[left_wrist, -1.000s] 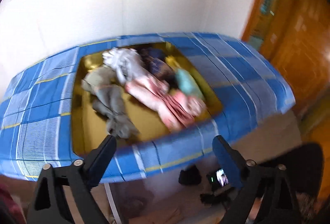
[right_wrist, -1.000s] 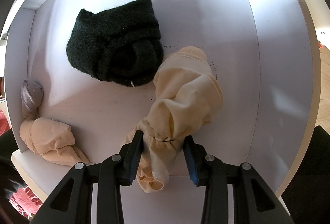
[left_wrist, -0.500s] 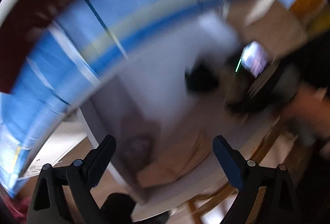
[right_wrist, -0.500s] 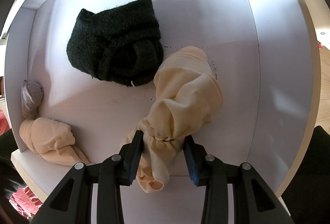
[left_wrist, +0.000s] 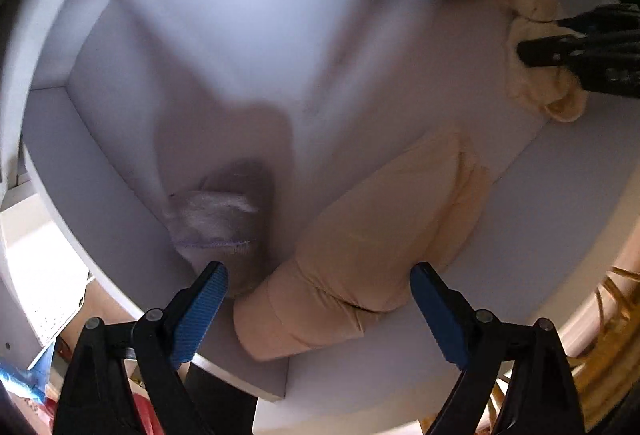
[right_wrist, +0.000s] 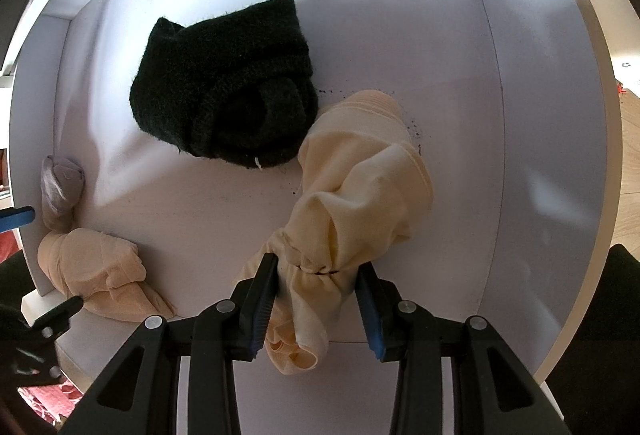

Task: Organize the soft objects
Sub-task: 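Grasp the large beige garment with the left tool, then carry the cream cloth over the gold box with the right tool while the left holds the beige garment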

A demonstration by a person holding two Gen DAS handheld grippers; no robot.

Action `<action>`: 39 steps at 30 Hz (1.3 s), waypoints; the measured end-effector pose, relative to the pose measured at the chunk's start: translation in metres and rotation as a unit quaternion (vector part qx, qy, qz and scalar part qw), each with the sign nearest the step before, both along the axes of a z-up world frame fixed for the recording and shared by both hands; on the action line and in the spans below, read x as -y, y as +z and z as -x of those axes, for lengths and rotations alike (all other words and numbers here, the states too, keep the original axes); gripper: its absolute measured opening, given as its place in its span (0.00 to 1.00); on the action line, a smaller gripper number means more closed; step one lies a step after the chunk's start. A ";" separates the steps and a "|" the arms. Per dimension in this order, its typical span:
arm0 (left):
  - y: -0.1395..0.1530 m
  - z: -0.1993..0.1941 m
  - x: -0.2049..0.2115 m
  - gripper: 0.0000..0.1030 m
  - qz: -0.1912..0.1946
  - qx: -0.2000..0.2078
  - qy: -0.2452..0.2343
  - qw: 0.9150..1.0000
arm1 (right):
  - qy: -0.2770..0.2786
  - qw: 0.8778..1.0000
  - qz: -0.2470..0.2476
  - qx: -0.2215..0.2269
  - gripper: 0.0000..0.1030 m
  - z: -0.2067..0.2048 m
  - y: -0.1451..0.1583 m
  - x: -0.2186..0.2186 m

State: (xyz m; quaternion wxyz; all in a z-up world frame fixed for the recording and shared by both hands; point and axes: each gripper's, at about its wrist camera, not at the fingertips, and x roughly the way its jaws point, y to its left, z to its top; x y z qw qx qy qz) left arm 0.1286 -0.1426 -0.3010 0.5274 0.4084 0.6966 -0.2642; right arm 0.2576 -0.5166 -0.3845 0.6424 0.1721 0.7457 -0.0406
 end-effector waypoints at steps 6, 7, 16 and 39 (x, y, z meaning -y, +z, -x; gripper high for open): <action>0.011 -0.030 0.001 0.92 0.040 0.080 0.094 0.992 | -0.003 1.000 -0.001 0.001 0.38 0.000 0.001 0.002; 0.020 -0.041 -0.003 0.91 0.061 0.101 0.140 0.983 | -0.003 1.000 -0.002 0.001 0.38 0.000 0.001 0.003; 0.030 -0.033 -0.010 0.91 0.114 0.032 0.209 0.971 | -0.006 1.000 -0.002 0.001 0.38 0.001 0.003 0.007; -0.033 -0.026 -0.034 0.64 0.114 0.044 0.313 0.942 | -0.004 1.000 -0.010 0.001 0.33 0.006 0.006 0.003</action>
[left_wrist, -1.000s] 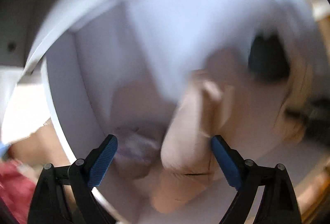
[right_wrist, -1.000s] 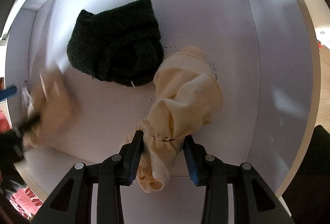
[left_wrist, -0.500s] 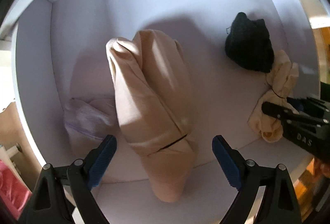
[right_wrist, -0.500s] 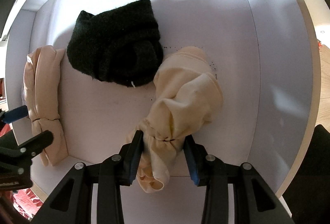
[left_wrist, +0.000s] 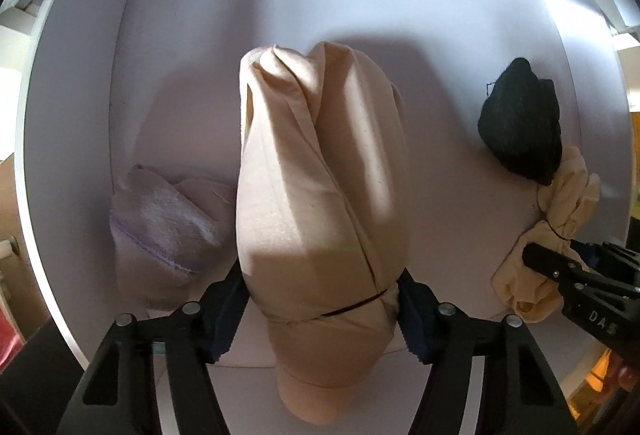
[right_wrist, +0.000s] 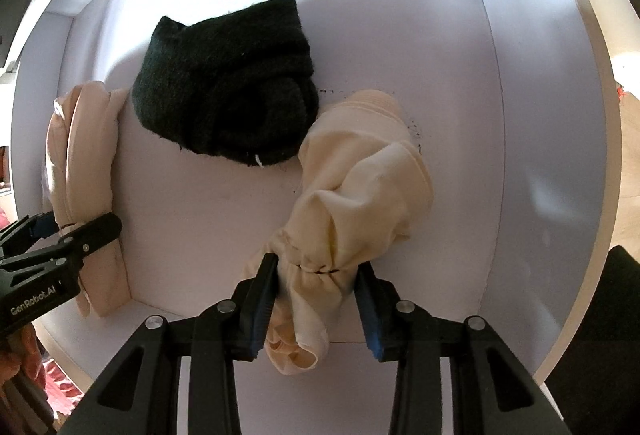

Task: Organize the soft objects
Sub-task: 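Carry the cream cloth over the gold box with the right tool while the left holds the beige garment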

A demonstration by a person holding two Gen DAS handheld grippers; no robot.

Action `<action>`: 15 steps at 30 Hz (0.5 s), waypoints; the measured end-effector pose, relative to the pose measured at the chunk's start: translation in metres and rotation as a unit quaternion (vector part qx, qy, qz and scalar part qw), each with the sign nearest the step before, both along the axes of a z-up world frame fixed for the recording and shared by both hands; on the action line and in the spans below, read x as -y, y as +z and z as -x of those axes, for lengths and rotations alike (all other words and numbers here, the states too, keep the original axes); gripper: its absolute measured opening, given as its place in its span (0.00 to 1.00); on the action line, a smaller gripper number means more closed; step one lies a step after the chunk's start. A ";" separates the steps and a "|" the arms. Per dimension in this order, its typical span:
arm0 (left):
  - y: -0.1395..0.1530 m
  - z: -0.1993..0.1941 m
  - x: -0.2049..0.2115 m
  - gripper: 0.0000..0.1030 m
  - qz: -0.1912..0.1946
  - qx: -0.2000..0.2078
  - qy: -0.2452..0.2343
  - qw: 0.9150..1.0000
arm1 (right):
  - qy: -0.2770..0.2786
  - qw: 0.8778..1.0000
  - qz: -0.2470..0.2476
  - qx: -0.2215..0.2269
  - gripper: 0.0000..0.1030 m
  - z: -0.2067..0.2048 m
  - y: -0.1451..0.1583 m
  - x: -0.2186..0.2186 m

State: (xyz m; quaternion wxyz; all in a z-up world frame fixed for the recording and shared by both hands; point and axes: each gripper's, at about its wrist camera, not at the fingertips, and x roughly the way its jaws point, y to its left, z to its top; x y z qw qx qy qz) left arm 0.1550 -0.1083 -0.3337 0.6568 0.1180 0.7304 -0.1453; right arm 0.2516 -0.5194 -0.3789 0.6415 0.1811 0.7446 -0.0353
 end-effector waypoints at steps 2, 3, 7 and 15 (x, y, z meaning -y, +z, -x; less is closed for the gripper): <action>0.001 0.005 0.003 0.64 -0.003 0.003 -0.006 1.000 | -0.006 1.000 -0.007 -0.004 0.32 0.002 0.000 0.001; 0.000 0.007 0.009 0.64 -0.005 0.004 -0.008 1.000 | -0.009 1.000 -0.009 -0.005 0.32 0.003 -0.001 0.003; -0.006 0.011 0.023 0.64 -0.010 0.005 -0.013 1.000 | -0.021 1.000 -0.014 -0.006 0.30 0.007 0.002 0.009; -0.009 0.004 0.033 0.65 -0.025 0.006 -0.029 0.999 | -0.039 0.999 -0.020 0.004 0.30 0.013 0.015 0.023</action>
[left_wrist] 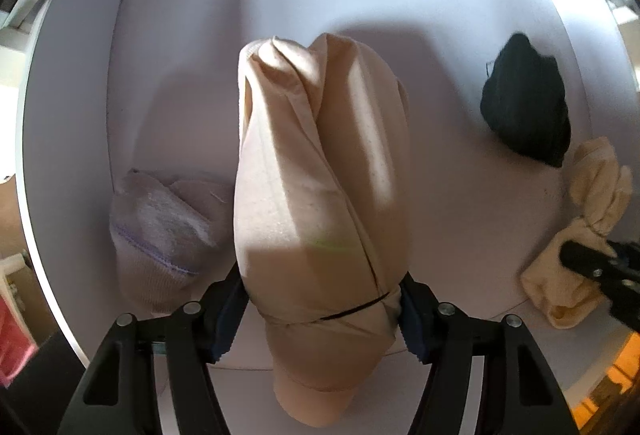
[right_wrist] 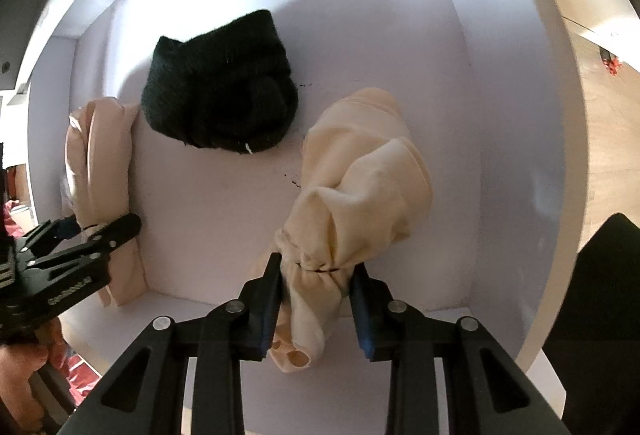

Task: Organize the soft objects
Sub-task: 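Carry the cream cloth over the gold box with the right tool while the left holds the beige garment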

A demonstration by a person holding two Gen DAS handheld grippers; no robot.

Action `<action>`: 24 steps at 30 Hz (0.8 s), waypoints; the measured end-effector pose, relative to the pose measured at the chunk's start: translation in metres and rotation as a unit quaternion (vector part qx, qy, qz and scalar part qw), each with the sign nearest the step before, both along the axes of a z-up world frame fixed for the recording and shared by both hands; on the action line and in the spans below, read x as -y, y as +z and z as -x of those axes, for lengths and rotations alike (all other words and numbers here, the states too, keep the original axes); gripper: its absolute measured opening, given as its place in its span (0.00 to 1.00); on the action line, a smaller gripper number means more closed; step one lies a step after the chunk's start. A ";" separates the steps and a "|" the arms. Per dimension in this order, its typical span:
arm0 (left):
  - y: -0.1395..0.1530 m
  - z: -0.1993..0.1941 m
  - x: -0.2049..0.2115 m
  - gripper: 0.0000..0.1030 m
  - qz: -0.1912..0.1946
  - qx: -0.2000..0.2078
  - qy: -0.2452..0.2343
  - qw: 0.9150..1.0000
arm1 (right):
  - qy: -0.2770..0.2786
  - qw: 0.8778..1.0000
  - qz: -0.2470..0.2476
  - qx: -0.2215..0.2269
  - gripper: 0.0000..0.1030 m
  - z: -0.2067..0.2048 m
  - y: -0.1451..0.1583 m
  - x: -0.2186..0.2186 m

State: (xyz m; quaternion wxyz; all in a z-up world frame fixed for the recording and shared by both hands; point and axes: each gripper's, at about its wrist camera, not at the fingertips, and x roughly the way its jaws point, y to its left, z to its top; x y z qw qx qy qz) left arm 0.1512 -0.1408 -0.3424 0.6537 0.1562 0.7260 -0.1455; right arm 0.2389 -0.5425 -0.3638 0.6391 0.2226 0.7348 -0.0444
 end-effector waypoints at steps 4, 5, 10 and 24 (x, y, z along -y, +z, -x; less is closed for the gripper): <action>-0.004 0.003 0.005 0.65 -0.003 -0.001 -0.002 1.000 | -0.012 1.000 -0.009 0.009 0.30 0.004 0.008 0.011; -0.005 0.003 0.005 0.65 -0.003 -0.001 -0.002 1.000 | -0.016 1.000 -0.012 0.013 0.30 0.005 0.012 0.013; -0.008 0.003 0.008 0.64 -0.006 -0.001 -0.006 1.000 | -0.023 0.999 -0.019 0.031 0.30 0.008 0.031 0.024; -0.011 0.002 0.014 0.64 -0.010 -0.007 -0.012 1.000 | 0.019 0.996 -0.029 0.086 0.30 0.025 0.102 0.048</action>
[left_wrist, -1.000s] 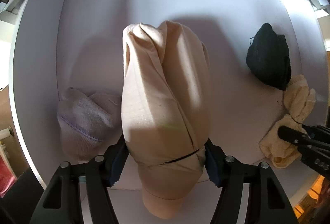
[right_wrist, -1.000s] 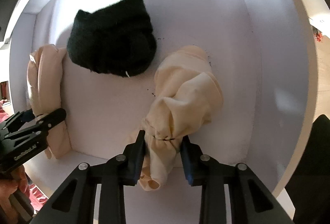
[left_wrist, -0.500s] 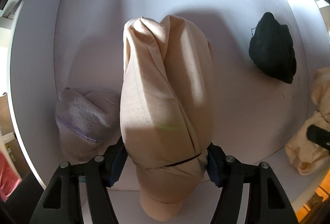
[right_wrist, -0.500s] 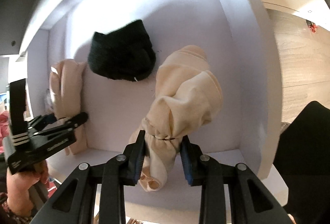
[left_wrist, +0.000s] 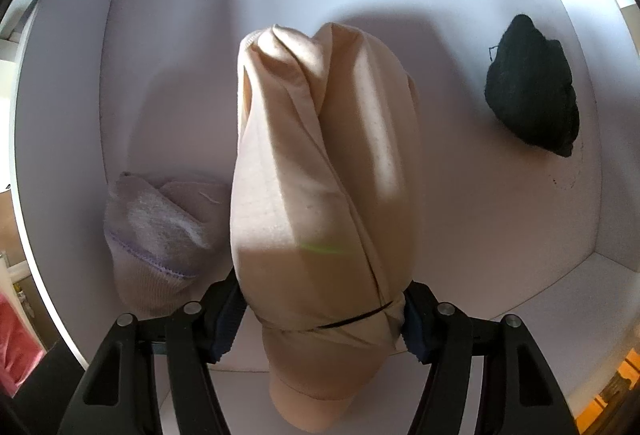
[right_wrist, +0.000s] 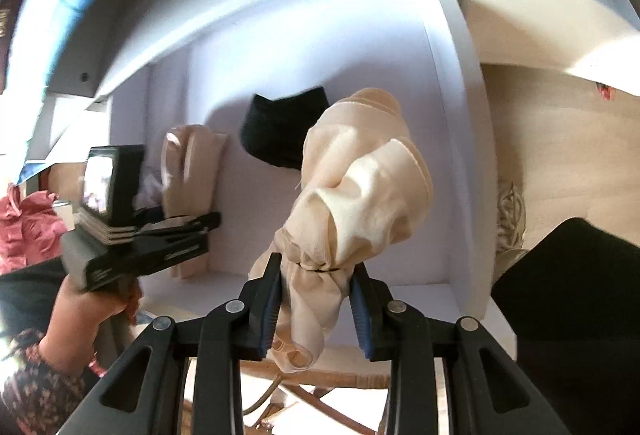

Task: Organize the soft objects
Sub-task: 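Carry the cream cloth over the gold box with the right tool while the left holds the beige garment, then lower the cream cloth into the gold box and open the right tool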

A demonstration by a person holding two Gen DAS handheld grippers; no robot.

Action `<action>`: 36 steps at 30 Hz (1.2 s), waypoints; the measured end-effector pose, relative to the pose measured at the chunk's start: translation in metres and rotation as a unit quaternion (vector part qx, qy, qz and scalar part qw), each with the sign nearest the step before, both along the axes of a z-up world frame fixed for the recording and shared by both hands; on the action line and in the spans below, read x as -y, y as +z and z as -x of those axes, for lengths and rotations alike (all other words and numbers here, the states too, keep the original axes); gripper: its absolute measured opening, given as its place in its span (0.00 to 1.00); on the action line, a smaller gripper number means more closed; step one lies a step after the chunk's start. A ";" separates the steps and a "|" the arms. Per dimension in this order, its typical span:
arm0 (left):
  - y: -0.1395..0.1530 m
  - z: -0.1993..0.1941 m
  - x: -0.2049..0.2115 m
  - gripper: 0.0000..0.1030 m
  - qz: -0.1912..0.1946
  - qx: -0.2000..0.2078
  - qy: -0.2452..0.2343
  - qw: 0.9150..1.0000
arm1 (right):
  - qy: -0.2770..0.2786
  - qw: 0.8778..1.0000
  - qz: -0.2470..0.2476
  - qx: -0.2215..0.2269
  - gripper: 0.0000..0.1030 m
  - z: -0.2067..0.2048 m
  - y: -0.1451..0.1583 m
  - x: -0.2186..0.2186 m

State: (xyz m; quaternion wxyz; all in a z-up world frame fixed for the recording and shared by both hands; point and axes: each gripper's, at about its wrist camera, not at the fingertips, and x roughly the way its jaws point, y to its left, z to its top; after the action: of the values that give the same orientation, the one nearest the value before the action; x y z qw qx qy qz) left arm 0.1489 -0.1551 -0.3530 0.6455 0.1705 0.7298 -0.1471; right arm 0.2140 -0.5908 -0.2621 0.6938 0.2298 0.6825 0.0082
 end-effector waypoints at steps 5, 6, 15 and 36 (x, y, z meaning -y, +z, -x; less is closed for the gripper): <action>-0.003 -0.001 0.002 0.64 0.000 -0.001 0.000 1.000 | 0.018 0.999 0.010 0.029 0.30 -0.003 0.044 0.000; -0.003 -0.001 0.002 0.64 0.000 -0.001 0.000 1.000 | 0.021 0.999 0.012 0.034 0.30 -0.004 0.051 -0.001; -0.003 -0.001 0.002 0.64 0.000 -0.002 -0.001 1.000 | 0.099 0.986 0.063 0.117 0.30 -0.035 0.171 -0.016; -0.002 0.001 0.001 0.64 0.003 -0.013 -0.010 1.000 | 0.248 0.935 0.194 0.165 0.30 -0.202 0.260 -0.126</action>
State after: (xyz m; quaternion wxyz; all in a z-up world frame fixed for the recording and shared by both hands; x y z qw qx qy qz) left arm 0.1480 -0.1564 -0.3551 0.6349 0.1737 0.7360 -0.1582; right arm 0.4165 -0.4650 -0.0017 0.8034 -0.0906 0.5823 0.0853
